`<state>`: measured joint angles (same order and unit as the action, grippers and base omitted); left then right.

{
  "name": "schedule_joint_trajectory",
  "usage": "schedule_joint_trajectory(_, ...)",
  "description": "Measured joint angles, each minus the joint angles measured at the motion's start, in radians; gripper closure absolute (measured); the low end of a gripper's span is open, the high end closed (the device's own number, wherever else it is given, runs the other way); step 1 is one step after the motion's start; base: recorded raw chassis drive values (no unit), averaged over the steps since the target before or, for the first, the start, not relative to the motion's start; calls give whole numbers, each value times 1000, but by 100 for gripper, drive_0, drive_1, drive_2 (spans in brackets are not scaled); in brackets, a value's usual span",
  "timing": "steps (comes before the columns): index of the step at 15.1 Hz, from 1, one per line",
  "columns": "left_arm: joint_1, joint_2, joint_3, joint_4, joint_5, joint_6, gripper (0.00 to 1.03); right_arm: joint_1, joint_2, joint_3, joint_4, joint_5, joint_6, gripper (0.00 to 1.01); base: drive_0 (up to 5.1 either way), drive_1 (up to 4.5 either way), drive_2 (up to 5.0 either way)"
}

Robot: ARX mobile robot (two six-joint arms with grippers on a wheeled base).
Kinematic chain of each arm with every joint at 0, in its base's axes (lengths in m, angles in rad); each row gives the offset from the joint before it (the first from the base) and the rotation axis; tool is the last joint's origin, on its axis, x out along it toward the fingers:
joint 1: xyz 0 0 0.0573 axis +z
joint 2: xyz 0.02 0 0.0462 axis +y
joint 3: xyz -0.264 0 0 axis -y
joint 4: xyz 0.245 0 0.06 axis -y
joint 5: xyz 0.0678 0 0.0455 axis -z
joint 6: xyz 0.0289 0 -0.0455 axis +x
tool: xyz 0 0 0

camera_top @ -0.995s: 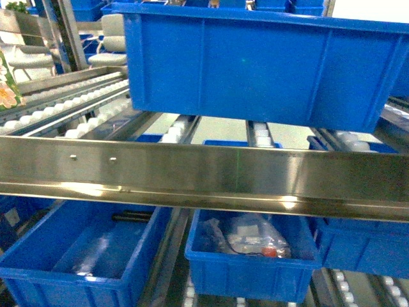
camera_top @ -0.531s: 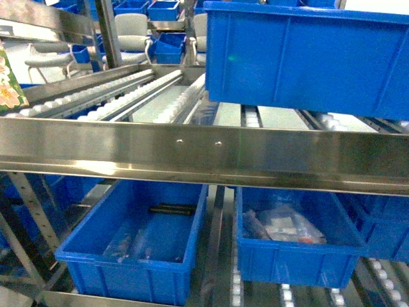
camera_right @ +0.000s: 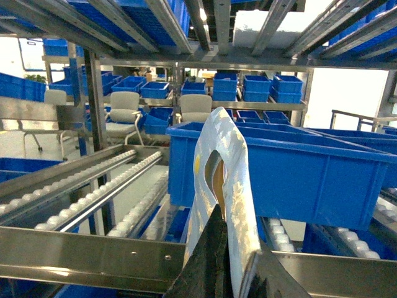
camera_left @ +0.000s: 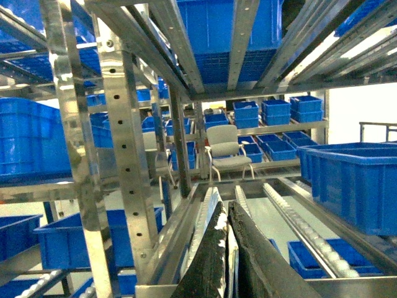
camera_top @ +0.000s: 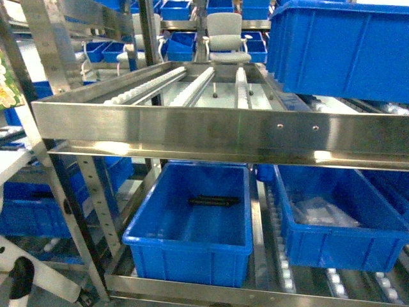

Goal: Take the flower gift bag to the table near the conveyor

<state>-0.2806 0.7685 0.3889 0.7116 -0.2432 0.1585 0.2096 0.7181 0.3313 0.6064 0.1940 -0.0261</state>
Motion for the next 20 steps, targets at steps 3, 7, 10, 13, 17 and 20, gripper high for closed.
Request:
schedule_joint_trajectory(3,0,0,0,0,0,0,101,0,0,0,0,0,0,99,-477,82,374)
schedule_joint_trajectory(7,0,0,0,-1,0,0,101,0,0,0,-1,0,0,99,-476,83,374)
schedule_joint_trajectory(10,0,0,0,0,0,0,101,0,0,0,0,0,0,99,-474,84,377)
schedule_joint_trajectory(13,0,0,0,0,0,0,101,0,0,0,0,0,0,99,-472,88,377)
schedule_joint_trajectory(17,0,0,0,1,0,0,101,0,0,0,0,0,0,99,-503,170,286)
schedule_joint_trajectory(20,0,0,0,-1,0,0,101,0,0,0,3,0,0,99,-494,250,250)
